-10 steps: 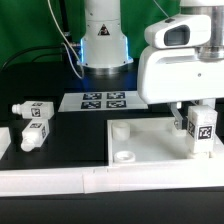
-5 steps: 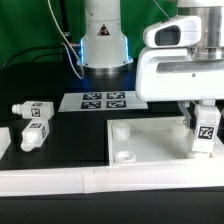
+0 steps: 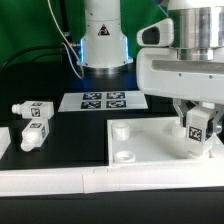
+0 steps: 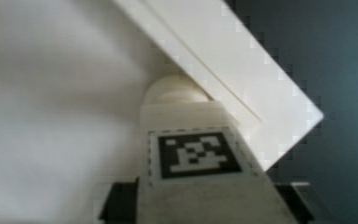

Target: Assemble one leg

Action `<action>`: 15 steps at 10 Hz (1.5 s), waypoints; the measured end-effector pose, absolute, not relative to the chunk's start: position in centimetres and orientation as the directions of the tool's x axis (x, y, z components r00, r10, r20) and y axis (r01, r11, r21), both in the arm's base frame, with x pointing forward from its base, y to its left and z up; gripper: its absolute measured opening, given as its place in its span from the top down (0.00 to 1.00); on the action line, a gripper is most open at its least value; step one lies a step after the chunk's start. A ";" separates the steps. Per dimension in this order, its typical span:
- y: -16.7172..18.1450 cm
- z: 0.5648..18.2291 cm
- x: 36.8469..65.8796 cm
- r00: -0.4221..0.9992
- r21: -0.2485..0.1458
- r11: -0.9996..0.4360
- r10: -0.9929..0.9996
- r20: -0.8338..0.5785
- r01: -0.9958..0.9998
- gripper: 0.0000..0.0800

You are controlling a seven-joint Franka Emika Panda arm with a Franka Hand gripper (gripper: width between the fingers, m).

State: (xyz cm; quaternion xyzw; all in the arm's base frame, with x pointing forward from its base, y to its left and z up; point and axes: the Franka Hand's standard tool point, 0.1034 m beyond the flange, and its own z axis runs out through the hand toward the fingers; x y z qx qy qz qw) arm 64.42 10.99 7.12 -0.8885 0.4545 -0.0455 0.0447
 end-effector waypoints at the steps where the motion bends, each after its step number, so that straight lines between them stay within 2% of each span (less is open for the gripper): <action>1: 10.9 7.1 64.4 0.459 -0.135 -0.455 -0.888 0.002 -0.880 0.64; 2: 10.7 7.1 64.3 0.373 -0.142 -0.366 -0.927 -0.028 -0.920 0.64; 4: 10.8 7.1 64.3 0.378 -0.141 -0.371 -0.925 -0.028 -0.918 0.64; 5: 10.8 7.1 64.3 0.395 -0.140 -0.388 -0.918 -0.024 -0.911 0.58; 6: 11.0 7.1 64.2 0.579 -0.127 -0.576 -0.815 0.017 -0.807 0.58; 7: 11.1 7.1 64.1 0.720 -0.116 -0.719 -0.693 0.035 -0.685 0.32; 8: 11.4 7.1 63.7 0.814 -0.086 -0.813 -0.580 0.025 -0.576 0.23; 9: 11.4 7.0 63.5 0.901 -0.071 -0.900 -0.433 0.024 -0.430 0.20; 11: 11.2 6.9 63.6 0.953 -0.063 -0.953 -0.300 0.035 -0.297 0.19; 12: 11.0 7.0 63.6 0.987 -0.041 -0.988 -0.151 0.047 -0.149 0.19; 13: 11.0 7.2 63.8 0.997 -0.002 -0.999 0.052 0.056 0.052 0.19; 14: 12.1 7.4 63.7 0.966 0.032 -0.966 0.258 0.034 0.257 0.19; 15: 12.4 7.5 63.7 0.965 0.027 -0.965 0.262 0.031 0.261 0.19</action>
Offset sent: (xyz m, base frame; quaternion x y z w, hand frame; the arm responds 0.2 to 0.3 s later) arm 0.0000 0.0000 0.0000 0.0000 0.0000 0.0000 1.0000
